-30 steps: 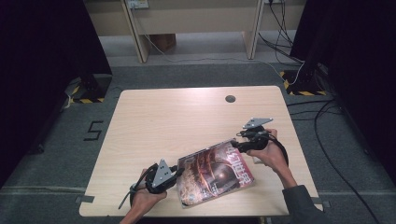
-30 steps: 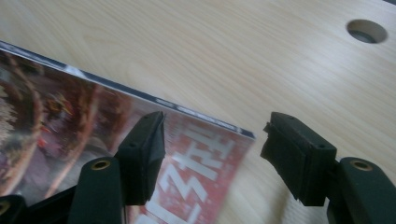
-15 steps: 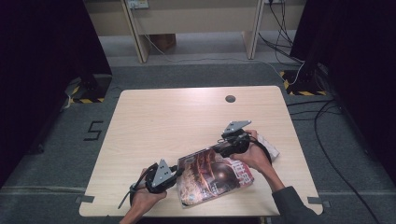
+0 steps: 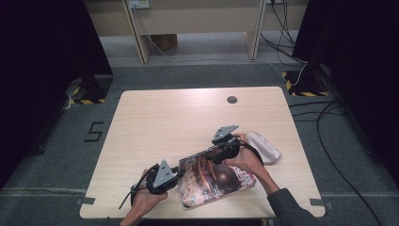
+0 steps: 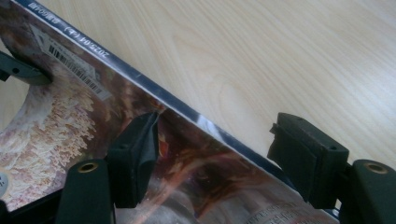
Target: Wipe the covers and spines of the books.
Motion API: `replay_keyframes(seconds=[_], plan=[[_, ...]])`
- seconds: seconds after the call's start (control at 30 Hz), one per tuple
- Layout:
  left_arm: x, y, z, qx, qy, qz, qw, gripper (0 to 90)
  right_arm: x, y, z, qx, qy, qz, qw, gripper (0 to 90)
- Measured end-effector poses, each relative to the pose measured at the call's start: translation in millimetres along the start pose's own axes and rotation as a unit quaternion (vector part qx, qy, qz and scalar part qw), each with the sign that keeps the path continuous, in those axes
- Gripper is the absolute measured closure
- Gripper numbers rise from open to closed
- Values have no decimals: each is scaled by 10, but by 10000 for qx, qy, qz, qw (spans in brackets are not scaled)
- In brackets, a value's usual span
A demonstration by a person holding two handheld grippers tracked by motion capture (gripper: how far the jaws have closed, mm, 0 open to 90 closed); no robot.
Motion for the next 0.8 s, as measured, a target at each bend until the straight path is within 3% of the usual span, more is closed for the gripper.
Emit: replay_keyframes(seconds=[0.17, 0.33, 0.5, 0.6, 0.73, 0.8], plan=[[-7, 4, 3, -14, -51, -15, 10000, 782, -44, -2, -55, -90, 31, 137, 9999, 310], [-48, -15, -4, -54, -71, 81, 9999, 787, -36, -28, -7, -112, 18, 217, 9997, 389], [-142, -46, -11, -107, -5, 211, 9997, 785, -94, -99, 65, -216, 261, 390, 9987, 492], [-173, -48, -16, -100, -75, 306, 9995, 774, -146, -128, 76, -294, 403, 545, 9973, 517], [-183, -36, -18, -140, -101, 212, 9996, 764, -202, -178, 89, -462, 599, 501, 9959, 573], [-183, -29, -20, -141, -124, 193, 9996, 760, -217, -183, 81, -506, 628, 689, 9944, 589]])
Point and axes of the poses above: each handheld gripper's, and its own axes: z roughly backward along the jaws, y roughly out of its top, x roughly to its right, the point moved 10 cm from there along -z, roughly forward along the jaws, and after that the axes turned 11 degrees about -x, right-handed, at the moved point
